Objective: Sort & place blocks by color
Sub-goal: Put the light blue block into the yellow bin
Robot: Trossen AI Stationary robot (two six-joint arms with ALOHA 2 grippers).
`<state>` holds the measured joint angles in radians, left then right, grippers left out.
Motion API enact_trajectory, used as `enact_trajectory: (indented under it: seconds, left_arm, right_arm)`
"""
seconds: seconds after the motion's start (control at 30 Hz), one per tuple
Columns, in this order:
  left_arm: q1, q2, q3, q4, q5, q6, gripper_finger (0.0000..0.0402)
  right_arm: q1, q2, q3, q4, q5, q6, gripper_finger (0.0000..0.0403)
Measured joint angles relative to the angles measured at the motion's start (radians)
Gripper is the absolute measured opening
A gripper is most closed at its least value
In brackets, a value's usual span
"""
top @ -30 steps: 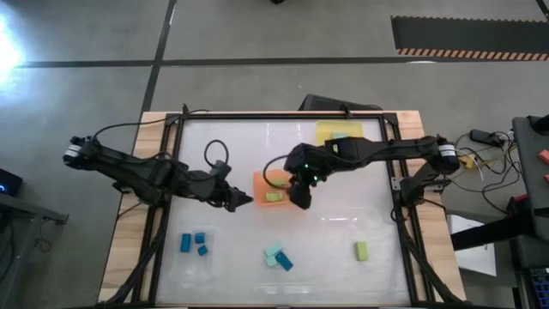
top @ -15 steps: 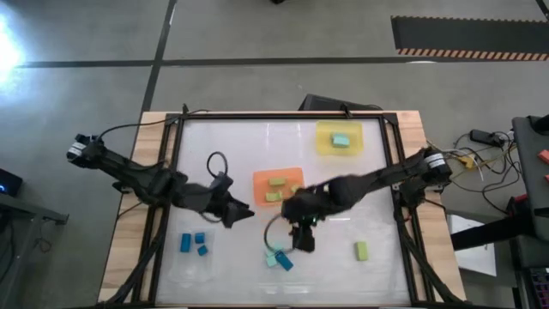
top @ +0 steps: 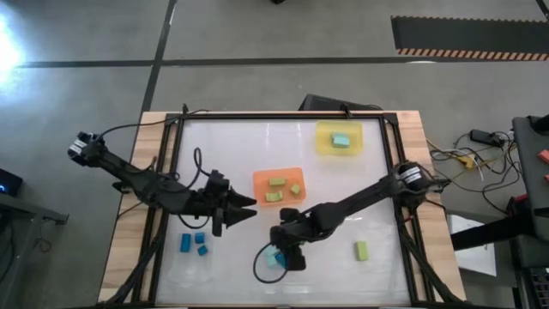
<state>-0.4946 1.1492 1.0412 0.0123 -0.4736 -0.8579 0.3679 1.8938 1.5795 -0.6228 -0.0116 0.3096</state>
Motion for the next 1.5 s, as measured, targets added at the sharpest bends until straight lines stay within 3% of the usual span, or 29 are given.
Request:
enact_trajectory:
  seconds: [0.4,0.93,1.2,1.5]
  left_arm:
    - [0.002,-0.021,-0.001,0.007,0.0,0.004,0.0217]
    - [0.002,-0.023,-0.001,0.01,0.0,0.002,0.0217]
    - [0.003,-0.023,-0.001,0.007,0.0,0.004,0.0217]
    - [0.003,-0.025,-0.001,0.007,0.001,0.003,0.0217]
  right_arm:
    - [-0.027,0.145,0.0,0.11,0.023,-0.106,0.0215]
    - [-0.041,0.167,0.002,0.149,0.013,-0.145,0.021]
    - [-0.04,0.183,0.003,0.154,0.005,-0.128,0.0209]
    - [-0.059,0.174,0.003,0.118,0.089,-0.022,0.0198]
